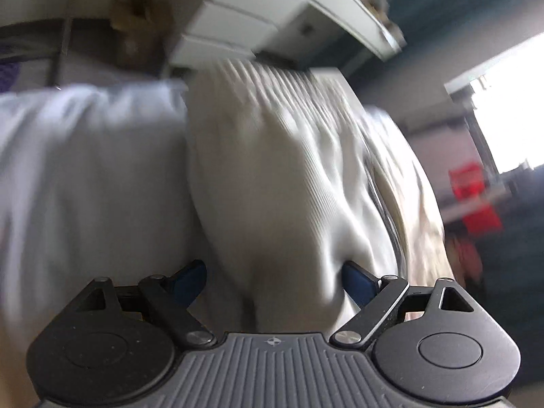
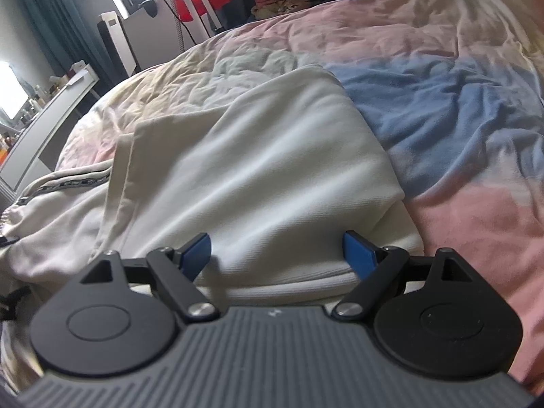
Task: Fold clothes
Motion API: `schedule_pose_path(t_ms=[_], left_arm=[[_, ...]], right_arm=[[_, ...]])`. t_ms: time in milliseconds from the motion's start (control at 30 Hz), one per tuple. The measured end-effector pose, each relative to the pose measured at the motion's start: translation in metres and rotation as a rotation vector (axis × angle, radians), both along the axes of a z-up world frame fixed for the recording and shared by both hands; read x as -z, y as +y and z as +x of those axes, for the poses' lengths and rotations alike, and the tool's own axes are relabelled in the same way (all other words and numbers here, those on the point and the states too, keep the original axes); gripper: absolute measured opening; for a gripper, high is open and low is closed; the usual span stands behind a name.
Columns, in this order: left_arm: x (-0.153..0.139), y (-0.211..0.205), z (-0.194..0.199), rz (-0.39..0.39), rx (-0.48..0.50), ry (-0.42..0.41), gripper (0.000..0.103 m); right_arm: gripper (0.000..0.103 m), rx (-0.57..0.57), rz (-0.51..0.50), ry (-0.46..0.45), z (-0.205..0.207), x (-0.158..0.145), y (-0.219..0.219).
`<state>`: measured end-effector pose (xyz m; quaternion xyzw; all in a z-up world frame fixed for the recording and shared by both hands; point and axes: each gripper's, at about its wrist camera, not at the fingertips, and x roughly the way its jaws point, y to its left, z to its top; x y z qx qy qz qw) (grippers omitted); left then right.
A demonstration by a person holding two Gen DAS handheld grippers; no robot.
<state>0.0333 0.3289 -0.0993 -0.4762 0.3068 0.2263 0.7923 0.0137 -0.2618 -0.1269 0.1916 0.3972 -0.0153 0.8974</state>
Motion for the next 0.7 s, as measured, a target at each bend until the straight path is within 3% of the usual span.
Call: schedule_pose_path(t_ms=[100, 133, 200, 300, 400, 567, 700], left_arm=[[0.001, 0.021, 0.003, 0.026, -0.047, -0.034, 0.085], [-0.001, 0.024, 0.004, 0.041, -0.057, -0.042, 0.078], [-0.013, 0.024, 0.004, 0.113, -0.074, -0.040, 0.053], [-0.035, 0.020, 0.007, 0.208, -0.067, -0.035, 0.035], [-0.068, 0.004, 0.011, 0.339, -0.016, -0.048, 0.027], [-0.126, -0.075, 0.025, 0.614, 0.048, -0.138, 0.025], [-0.163, -0.143, 0.028, 0.733, 0.091, -0.228, 0.024]], right_arm=[[0.086, 0.002, 0.009, 0.003, 0.001, 0.003, -0.002], [0.087, 0.001, 0.007, 0.004, 0.002, 0.004, -0.001], [0.087, -0.002, -0.005, 0.008, 0.003, 0.004, 0.000], [0.087, -0.003, -0.009, 0.013, 0.006, 0.004, 0.001], [0.087, 0.013, 0.046, 0.008, 0.006, 0.003, -0.008], [0.085, 0.058, 0.156, -0.001, 0.003, 0.000, -0.026], [0.085, 0.084, 0.191, -0.010, 0.001, -0.004, -0.036]])
